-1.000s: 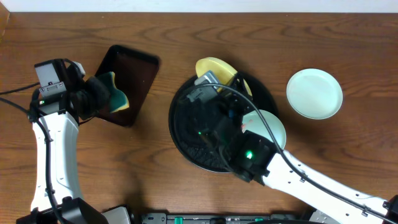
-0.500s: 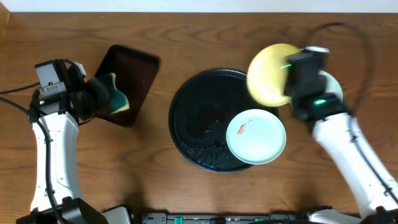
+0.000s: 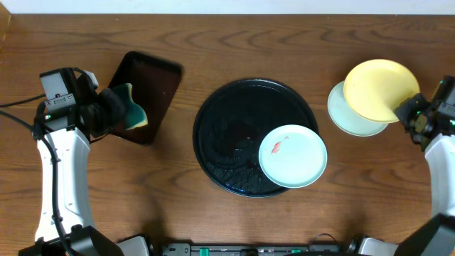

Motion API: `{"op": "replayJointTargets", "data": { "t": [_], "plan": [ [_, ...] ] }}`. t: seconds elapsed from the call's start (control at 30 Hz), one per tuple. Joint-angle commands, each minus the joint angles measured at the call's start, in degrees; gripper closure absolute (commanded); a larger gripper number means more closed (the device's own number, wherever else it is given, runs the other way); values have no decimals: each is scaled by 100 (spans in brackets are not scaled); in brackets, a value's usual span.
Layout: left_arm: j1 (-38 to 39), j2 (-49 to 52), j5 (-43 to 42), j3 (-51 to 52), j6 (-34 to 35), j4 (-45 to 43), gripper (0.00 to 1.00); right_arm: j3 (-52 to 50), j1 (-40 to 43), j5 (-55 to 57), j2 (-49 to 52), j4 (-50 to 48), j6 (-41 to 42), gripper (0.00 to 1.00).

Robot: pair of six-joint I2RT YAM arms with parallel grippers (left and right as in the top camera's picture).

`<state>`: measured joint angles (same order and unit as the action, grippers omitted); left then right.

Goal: Clean dirty plates on tray and stack at the side
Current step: 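Lower the yellow plate onto the pale green plate and open the right gripper, then grasp the red-stained pale green plate with the right gripper, pull it to rack center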

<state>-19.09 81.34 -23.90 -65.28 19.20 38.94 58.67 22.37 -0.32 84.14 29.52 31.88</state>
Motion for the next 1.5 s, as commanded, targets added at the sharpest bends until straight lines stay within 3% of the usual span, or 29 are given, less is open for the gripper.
{"op": "replayJointTargets", "data": {
  "t": [0.0, 0.1, 0.4, 0.5, 0.63, 0.67, 0.7, 0.73, 0.9, 1.07, 1.23, 1.37, 1.47],
  "plan": [
    [-22, 22, -72, 35, -120, -11, 92, -136, 4, -4, 407, -162, 131, 96],
    [-22, 22, -74, 35, -120, -15, 92, -136, 4, -149, 754, -302, 125, 84],
    [-22, 22, -74, 35, -120, -17, 92, -131, -9, -1410, 715, -188, -387, 71],
    [-22, 22, -72, 35, -120, -15, 92, -131, -22, -1668, 184, 136, -385, 45],
    [-22, 22, -72, 55, -120, -20, 92, -131, -157, -1641, -745, 1043, -387, 41],
    [-22, 22, -72, 63, -120, -20, 92, -131, -238, -1582, -1019, 1394, -387, 33],
    [-22, 24, -72, 72, -120, -22, 92, -133, -317, -1508, -1191, 1646, -385, 12],
    [-22, 24, -74, 85, -120, -33, 92, -136, -426, -1405, -1379, 1928, -385, 1],
    [-22, 26, -74, 101, -118, -42, 92, -144, -1134, -933, -1832, 2933, -321, 1],
    [-22, 26, -74, 101, -118, -37, 92, -369, -1980, -636, -1825, 3333, 393, 1],
    [-22, 26, -74, 101, -118, -15, 92, -1005, -2726, -339, -1823, 2979, 1084, 21],
    [-22, 26, -76, 101, -118, -13, 92, -1453, -3132, -332, -1814, 2518, 1580, 51],
    [-22, 26, -74, 98, -118, -13, 92, -1716, -3298, -291, -1812, 2350, 1742, 48]
  ]
}}
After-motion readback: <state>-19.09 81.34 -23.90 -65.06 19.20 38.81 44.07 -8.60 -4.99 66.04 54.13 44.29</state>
